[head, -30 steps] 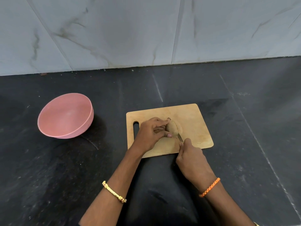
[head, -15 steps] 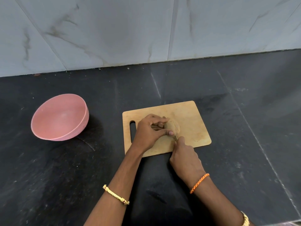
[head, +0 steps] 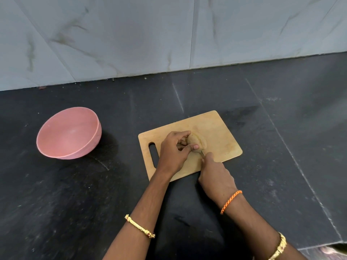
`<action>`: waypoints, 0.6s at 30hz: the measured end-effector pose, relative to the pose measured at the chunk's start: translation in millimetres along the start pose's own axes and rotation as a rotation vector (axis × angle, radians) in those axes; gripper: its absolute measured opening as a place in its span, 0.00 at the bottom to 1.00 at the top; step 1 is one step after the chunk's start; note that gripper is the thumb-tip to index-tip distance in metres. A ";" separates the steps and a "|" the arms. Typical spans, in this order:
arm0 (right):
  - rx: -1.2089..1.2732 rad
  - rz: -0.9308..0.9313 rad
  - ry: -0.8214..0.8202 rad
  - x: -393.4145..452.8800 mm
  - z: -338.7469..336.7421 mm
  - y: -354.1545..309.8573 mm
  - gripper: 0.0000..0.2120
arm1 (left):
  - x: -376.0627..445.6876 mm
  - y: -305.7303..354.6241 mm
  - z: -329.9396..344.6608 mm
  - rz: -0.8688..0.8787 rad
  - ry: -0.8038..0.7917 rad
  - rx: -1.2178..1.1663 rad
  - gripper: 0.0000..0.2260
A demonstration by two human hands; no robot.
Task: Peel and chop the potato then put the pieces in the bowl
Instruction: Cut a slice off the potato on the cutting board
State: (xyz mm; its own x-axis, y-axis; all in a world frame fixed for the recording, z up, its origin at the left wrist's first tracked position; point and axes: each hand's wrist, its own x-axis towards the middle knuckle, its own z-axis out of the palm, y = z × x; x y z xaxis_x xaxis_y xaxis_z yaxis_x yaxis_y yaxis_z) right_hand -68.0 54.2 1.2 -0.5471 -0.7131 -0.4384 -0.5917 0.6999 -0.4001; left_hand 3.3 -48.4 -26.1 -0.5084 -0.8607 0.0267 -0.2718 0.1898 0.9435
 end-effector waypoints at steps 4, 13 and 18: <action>0.004 -0.029 0.014 -6.3 1.9 9.0 0.02 | -4.2 -1.9 1.8 -0.001 -0.041 -0.004 0.21; 0.067 -0.040 0.023 -16.8 4.8 19.0 0.09 | -7.6 -7.4 1.3 0.042 -0.144 -0.042 0.24; 0.029 -0.046 0.046 -22.5 2.6 24.9 0.10 | -9.1 -8.5 3.5 0.085 -0.128 0.027 0.25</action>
State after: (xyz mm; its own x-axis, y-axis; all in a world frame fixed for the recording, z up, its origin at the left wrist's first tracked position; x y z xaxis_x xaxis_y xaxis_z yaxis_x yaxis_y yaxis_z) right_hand -68.9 87.8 -0.9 -0.5468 -0.7449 -0.3822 -0.5995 0.6670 -0.4424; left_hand 7.4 -40.5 -35.5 -0.6301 -0.7740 0.0622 -0.2441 0.2735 0.9304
